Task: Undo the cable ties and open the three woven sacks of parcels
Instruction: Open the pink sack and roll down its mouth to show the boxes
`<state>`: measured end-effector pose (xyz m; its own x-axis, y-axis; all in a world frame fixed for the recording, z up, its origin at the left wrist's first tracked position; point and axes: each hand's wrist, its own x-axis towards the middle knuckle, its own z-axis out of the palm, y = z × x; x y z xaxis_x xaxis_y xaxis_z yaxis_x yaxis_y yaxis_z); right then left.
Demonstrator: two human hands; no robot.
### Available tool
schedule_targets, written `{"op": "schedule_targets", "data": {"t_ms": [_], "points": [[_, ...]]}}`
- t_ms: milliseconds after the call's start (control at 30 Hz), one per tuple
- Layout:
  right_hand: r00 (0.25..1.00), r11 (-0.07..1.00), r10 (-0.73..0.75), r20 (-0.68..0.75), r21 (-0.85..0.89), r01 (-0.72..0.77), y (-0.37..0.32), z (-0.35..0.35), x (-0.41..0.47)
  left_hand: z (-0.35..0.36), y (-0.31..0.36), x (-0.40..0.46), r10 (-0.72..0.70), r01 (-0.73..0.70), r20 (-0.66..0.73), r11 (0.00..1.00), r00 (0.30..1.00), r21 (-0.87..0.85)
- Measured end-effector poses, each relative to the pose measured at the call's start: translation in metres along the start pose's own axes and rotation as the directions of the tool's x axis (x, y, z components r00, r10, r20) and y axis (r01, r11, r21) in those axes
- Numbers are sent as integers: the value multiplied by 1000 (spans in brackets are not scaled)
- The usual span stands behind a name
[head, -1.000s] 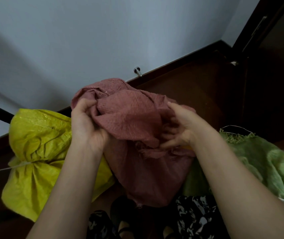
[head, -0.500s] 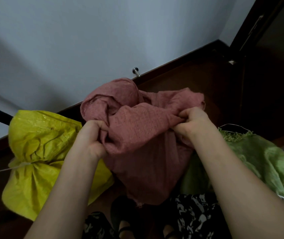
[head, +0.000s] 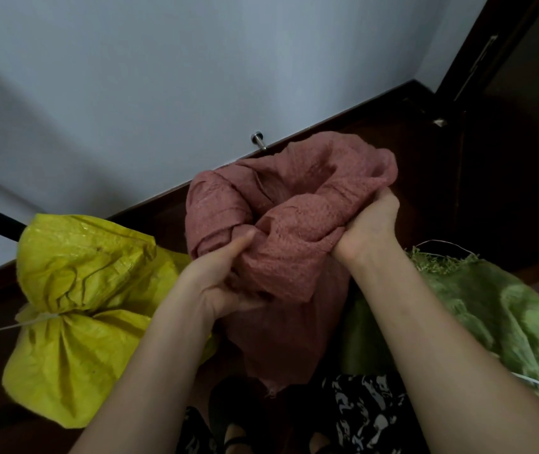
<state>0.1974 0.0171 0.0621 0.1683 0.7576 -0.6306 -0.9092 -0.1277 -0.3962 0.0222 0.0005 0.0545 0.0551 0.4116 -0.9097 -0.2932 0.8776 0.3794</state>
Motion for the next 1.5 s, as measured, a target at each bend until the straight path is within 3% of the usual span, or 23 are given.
{"op": "schedule_targets", "data": {"t_ms": [133, 233, 300, 567, 633, 700, 767, 800, 833, 867, 900, 933, 967, 1000, 1033, 1067, 1100, 1133, 1233, 1300, 1367, 1433, 1500], "points": [[992, 998, 23, 121, -57, -16, -7, -3, 2, 4, 7, 11, 130, -132, -23, 956, 991, -261], [966, 993, 68, 249, -112, -41, -10, -1, 2, 1, 15, 3, 238, -227, -51, 813, 970, -536], [963, 985, 98, 252, -161, -58, -11, 2, 0, -4, 16, 7, 246, -249, -95, 727, 965, -640], [999, 992, 14, -31, -125, -18, -17, 1, 10, -24, 15, 26, 239, -236, -59, 831, 969, -504], [998, 989, 12, -65, -145, -21, -15, 1, 11, -24, 15, 25, 208, -240, -119, 830, 971, -504], [994, 977, 6, -110, -210, -29, -15, 0, 11, -24, 18, 26, 281, -353, -216, 801, 935, -483], [985, 951, -17, -172, -307, -37, -15, -3, 12, -21, 22, 27, 343, -428, -283, 835, 896, -345], [980, 932, -36, -196, -360, -37, -16, -5, 13, -20, 22, 30, 343, -432, -367, 881, 865, -193], [978, 912, -47, -205, -408, -42, -18, -5, 12, -17, 20, 28, 400, -416, -474, 906, 784, 77], [978, 891, -53, -203, -452, -45, -18, -4, 11, -12, 16, 23, 560, -395, -548, 828, 622, 397], [980, 875, -42, -195, -481, -58, -18, -4, 10, -8, 11, 20, 763, -371, -474, 635, 439, 678], [982, 857, -31, -186, -510, -70, -18, -3, 9, -3, 7, 14, 919, -424, -286, 382, 273, 822], [984, 835, -27, -178, -545, -75, -18, -3, 9, 4, 4, 9, 978, -533, -93, 180, 185, 827], [986, 808, -34, -166, -585, -71, -18, -3, 9, 11, 2, 3, 981, -668, 53, 86, 185, 739], [988, 781, -40, -147, -622, -61, -19, -3, 10, 14, 0, 5, 949, -765, 174, 97, 265, 637], [991, 760, -33, -132, -647, -61, -20, -3, 11, 18, -4, 6, 890, -813, 263, 178, 373, 554], [993, 751, -8, -115, -656, -70, -20, -2, 11, 20, -8, 8, 838, -834, 336, 225, 430, 504], [995, 745, 27, -96, -661, -85, -21, -1, 10, 23, -10, 7, 804, -841, 401, 211, 439, 498], [991, 683, 131, -37, -721, -117, -21, -2, 6, 27, -10, 10, 785, -834, 494, 50, 373, 550], [978, 599, 208, 5, -791, -123, -24, -3, 2, 27, -7, 11, 787, -778, 442, 75, 430, 623], [965, 551, 260, 27, -825, -125, -27, -1, -3, 29, -3, 11, 803, -655, 372, 31, 467, 755], [989, 500, 151, 1, -863, -76, -29, -1, -2, 29, 1, 14, 807, -623, 379, -17, 453, 782], [992, 353, -127, 19, -934, 63, -31, -6, 6, 31, 5, 17, 817, -691, 405, -12, 409, 723]]}}
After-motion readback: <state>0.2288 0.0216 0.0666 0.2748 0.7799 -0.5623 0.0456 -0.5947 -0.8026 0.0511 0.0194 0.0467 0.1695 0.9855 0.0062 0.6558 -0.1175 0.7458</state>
